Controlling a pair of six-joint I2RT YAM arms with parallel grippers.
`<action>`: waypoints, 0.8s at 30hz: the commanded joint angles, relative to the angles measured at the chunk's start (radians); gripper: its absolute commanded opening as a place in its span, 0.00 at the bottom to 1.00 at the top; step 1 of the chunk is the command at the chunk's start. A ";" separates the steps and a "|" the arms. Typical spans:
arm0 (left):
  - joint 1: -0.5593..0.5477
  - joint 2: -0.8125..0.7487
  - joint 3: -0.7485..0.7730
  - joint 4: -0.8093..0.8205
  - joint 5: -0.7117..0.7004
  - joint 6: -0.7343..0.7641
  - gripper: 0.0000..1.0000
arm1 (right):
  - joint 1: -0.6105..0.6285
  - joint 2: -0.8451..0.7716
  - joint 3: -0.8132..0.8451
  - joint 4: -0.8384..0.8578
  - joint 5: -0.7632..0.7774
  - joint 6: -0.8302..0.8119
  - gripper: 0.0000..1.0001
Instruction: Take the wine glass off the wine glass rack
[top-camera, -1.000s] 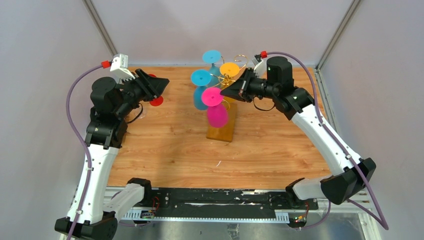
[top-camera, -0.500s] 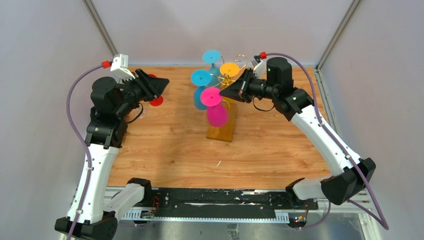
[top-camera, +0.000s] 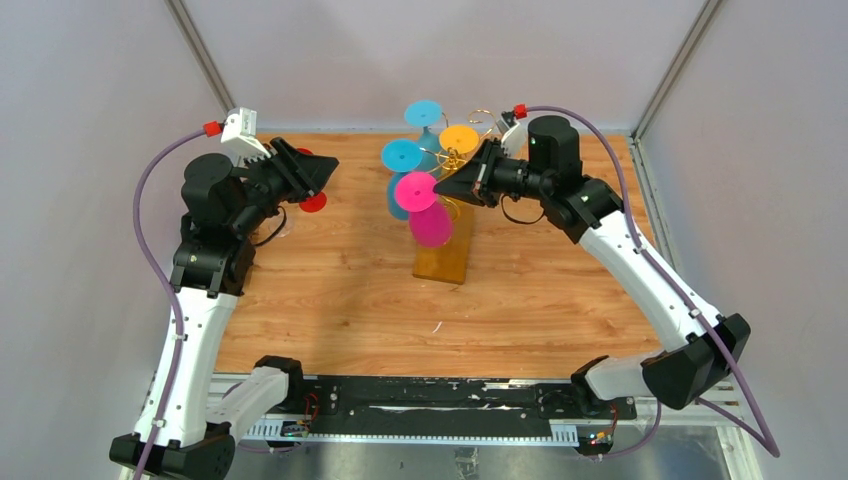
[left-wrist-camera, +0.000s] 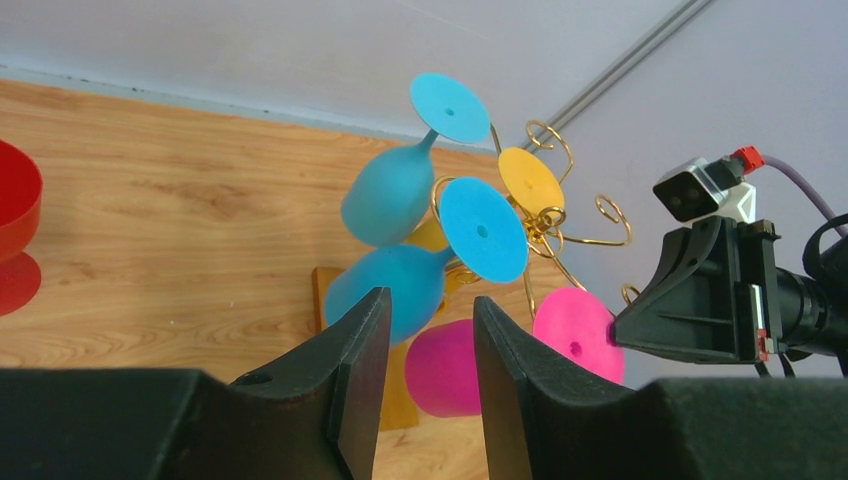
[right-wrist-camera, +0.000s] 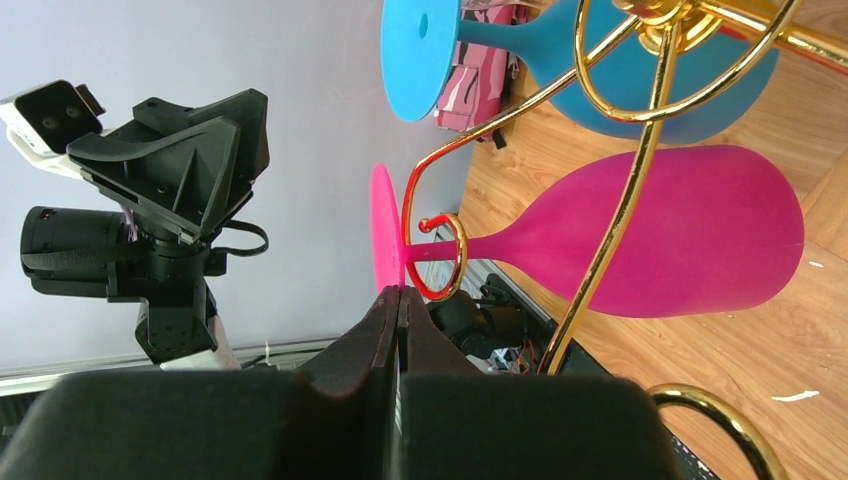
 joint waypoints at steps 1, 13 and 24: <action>-0.005 0.004 -0.007 0.021 0.023 -0.004 0.41 | 0.021 0.017 0.017 0.023 -0.032 0.013 0.00; -0.005 0.002 -0.012 0.016 0.025 0.004 0.41 | -0.008 0.064 0.057 0.081 0.003 0.024 0.00; -0.005 0.009 -0.025 0.028 0.032 0.002 0.41 | -0.052 0.016 0.030 0.097 0.048 0.021 0.00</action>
